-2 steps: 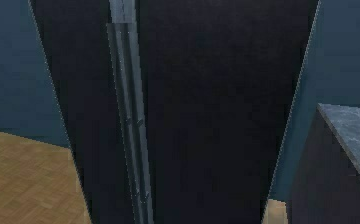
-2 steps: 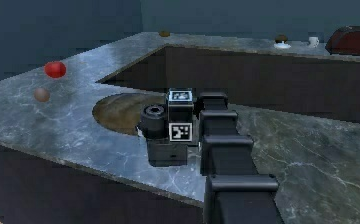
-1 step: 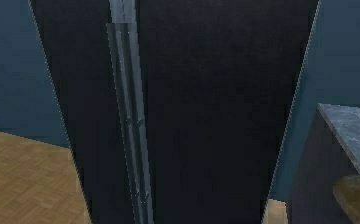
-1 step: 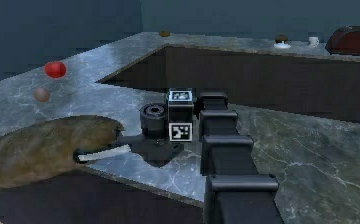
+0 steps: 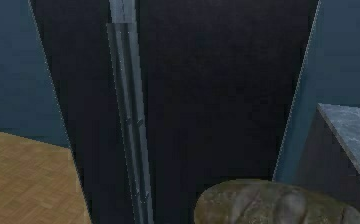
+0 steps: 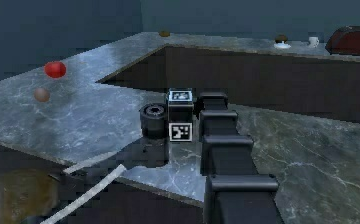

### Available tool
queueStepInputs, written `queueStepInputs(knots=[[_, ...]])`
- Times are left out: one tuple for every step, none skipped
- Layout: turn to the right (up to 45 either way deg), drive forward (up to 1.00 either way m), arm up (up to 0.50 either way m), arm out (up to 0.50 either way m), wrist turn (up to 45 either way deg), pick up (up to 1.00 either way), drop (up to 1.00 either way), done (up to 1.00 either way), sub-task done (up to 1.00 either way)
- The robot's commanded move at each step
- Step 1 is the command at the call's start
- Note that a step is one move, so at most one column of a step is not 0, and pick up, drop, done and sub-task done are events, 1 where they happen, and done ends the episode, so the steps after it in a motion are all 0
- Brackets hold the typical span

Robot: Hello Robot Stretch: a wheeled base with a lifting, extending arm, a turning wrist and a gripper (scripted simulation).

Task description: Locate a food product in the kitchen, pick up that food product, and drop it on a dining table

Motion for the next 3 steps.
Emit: queueStepInputs(knots=[[0.0, 0.00, 0.00, 0.00, -33.0, 0.00, 0.00, 0.00, 0.00], [0.0, 0.00, 0.00, -0.14, 0.0, 0.00, 0.00, 0.00, 0.00], [-45.0, 0.00, 0.00, 0.00, 0.0, 0.00, 0.00, 0.00, 0.00]])
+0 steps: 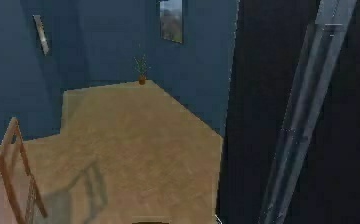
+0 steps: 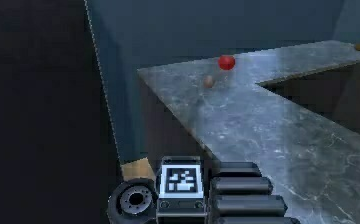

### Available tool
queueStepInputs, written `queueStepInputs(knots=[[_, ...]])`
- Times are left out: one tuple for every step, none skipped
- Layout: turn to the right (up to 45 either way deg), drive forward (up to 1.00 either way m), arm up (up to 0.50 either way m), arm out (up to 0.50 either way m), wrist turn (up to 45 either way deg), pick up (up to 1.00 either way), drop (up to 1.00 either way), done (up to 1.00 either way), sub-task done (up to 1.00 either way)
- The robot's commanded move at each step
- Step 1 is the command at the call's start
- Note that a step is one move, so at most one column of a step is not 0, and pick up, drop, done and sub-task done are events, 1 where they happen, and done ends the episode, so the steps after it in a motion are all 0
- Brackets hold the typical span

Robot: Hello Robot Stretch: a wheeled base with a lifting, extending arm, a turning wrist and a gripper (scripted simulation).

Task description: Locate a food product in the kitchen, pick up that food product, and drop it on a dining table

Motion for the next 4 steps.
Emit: queueStepInputs(knots=[[-45.0, 0.00, 0.00, 0.00, 0.0, 0.00, 0.00, 0.00, 0.00], [-45.0, 0.00, 0.00, 0.00, 0.0, 0.00, 0.00, 0.00, 0.00], [-27.0, 0.00, 0.00, 0.00, 0.0, 0.00, 0.00, 0.00, 0.00], [-3.0, 0.00, 0.00, 0.00, 0.0, 0.00, 0.00, 0.00, 0.00]])
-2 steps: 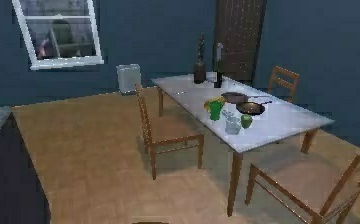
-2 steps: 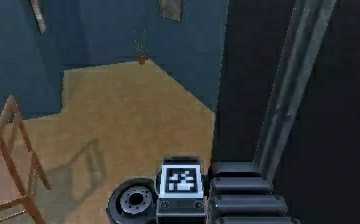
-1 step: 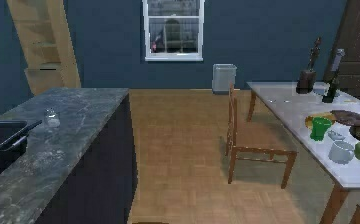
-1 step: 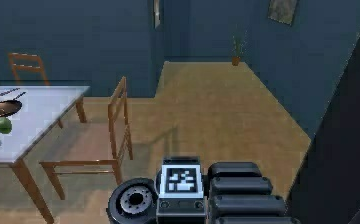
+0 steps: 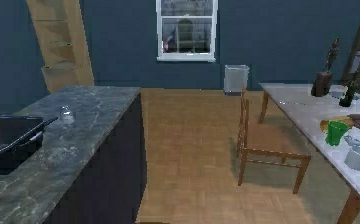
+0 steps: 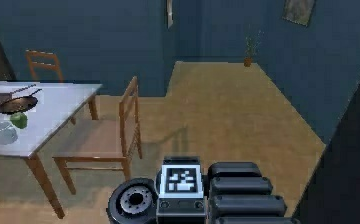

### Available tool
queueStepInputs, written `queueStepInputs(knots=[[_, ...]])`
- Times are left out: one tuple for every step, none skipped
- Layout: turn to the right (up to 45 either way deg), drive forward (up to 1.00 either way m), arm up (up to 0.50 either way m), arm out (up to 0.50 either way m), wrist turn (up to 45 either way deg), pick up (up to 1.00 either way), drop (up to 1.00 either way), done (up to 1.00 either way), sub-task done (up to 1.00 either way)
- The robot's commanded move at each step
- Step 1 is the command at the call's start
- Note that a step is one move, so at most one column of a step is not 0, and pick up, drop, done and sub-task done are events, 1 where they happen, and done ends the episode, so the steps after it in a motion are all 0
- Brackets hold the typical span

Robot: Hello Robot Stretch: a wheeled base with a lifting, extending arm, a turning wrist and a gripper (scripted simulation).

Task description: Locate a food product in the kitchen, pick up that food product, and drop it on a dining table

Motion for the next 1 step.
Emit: queueStepInputs(knots=[[0.0, 1.00, 0.00, 0.00, 0.0, 0.00, 0.00, 0.00, 0.00]])
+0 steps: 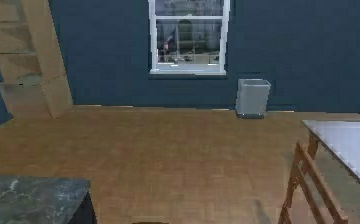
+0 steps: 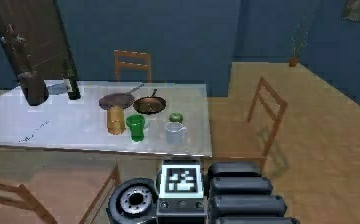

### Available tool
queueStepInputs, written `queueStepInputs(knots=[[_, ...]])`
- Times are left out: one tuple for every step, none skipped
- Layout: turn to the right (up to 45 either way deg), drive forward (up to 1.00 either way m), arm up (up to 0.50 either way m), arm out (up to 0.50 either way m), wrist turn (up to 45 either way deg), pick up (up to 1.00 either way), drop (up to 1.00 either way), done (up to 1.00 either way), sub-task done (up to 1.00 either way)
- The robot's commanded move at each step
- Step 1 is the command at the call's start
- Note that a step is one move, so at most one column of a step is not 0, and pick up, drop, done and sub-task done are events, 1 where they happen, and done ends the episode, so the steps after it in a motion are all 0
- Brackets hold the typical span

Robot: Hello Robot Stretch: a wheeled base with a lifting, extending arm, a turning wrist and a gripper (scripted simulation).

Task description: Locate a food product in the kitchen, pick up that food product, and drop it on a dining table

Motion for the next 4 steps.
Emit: queueStepInputs(knots=[[0.0, 0.95, 0.00, 0.00, 0.0, 0.00, 0.00, 0.00, 0.00], [45.0, 0.00, 0.00, 0.00, 0.0, 0.00, 0.00, 0.00, 0.00], [12.0, 0.00, 0.00, 0.00, 0.0, 0.00, 0.00, 0.00, 0.00], [0.0, 0.70, 0.00, 0.00, 0.0, 0.00, 0.00, 0.00, 0.00]])
